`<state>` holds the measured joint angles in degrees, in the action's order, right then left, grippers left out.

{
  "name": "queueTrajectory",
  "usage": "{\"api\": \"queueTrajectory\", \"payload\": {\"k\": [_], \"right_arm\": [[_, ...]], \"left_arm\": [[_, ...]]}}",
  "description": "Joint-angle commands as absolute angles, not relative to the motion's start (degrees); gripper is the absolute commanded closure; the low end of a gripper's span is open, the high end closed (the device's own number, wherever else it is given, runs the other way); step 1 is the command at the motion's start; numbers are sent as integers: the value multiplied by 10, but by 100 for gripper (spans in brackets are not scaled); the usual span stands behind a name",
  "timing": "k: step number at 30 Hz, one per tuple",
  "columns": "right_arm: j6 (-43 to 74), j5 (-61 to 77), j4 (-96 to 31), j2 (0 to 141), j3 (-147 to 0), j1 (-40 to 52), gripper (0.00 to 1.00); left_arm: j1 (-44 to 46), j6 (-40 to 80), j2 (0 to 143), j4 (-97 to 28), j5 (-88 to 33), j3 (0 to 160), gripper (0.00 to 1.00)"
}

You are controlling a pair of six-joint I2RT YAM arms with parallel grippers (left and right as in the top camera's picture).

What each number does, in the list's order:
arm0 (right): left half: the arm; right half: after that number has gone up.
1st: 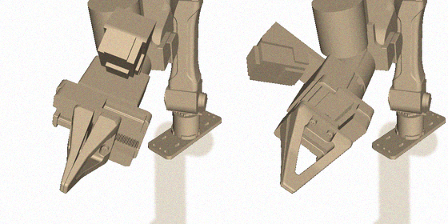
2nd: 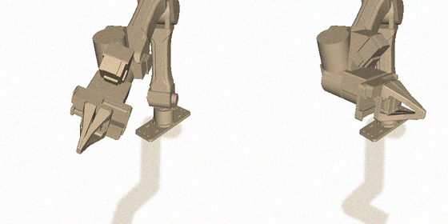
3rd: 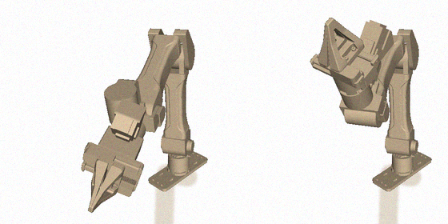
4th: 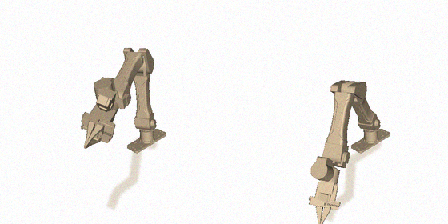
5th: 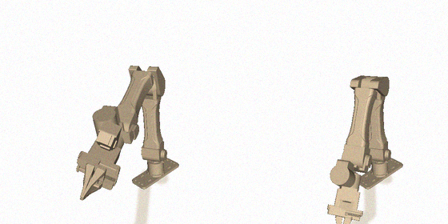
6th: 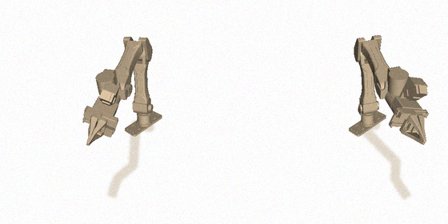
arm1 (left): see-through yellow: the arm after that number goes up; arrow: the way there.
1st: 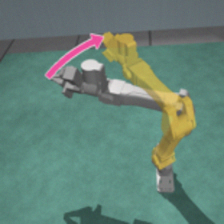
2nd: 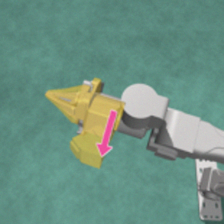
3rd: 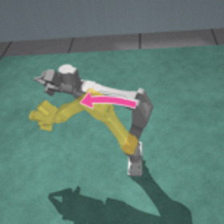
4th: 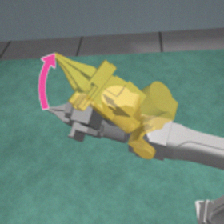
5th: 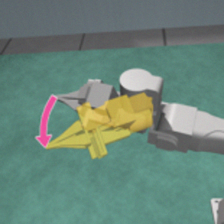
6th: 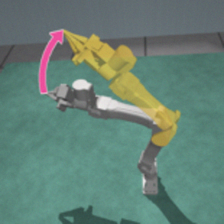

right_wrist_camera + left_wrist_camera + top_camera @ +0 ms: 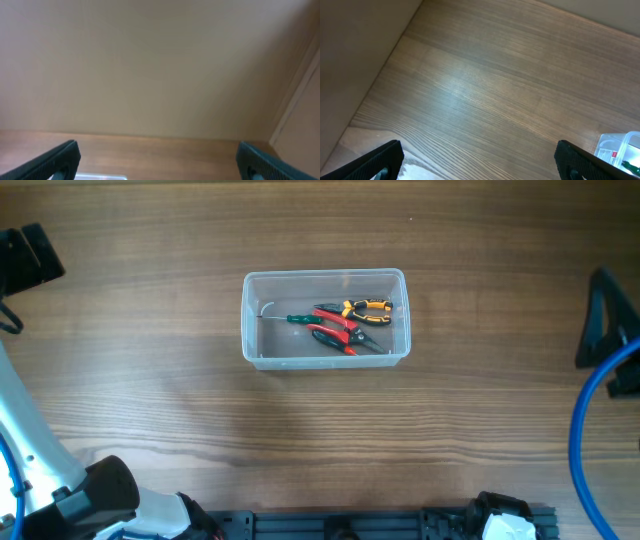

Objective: Pack container

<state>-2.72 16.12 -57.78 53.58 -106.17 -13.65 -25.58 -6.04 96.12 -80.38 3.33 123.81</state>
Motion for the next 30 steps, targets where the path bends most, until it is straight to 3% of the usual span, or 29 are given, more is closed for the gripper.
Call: {"api": "queueTrajectory", "payload": {"k": [1,7,12,16,18,23,30], "right_arm": [[-29,166,-633,530,-1055,-133,0],[-29,166,-778,531,-1055,-133,0],[-53,112,-780,524,-1048,-134,0],[-103,51,-598,376,-821,-133,0],[-103,120,-515,260,-613,-128,0],[-90,188,-398,116,-298,-100,0],[-58,179,-341,27,-134,-49,0]], "left_arm": [[-259,-51,962,-804,26,1237,0],[-259,-51,962,-804,26,1237,0],[-259,-51,962,-804,26,1237,0],[-259,-51,962,-804,26,1237,0],[-259,-51,962,-804,26,1237,0],[-259,-51,962,-804,26,1237,0],[-259,-51,962,-804,26,1237,0]]}}
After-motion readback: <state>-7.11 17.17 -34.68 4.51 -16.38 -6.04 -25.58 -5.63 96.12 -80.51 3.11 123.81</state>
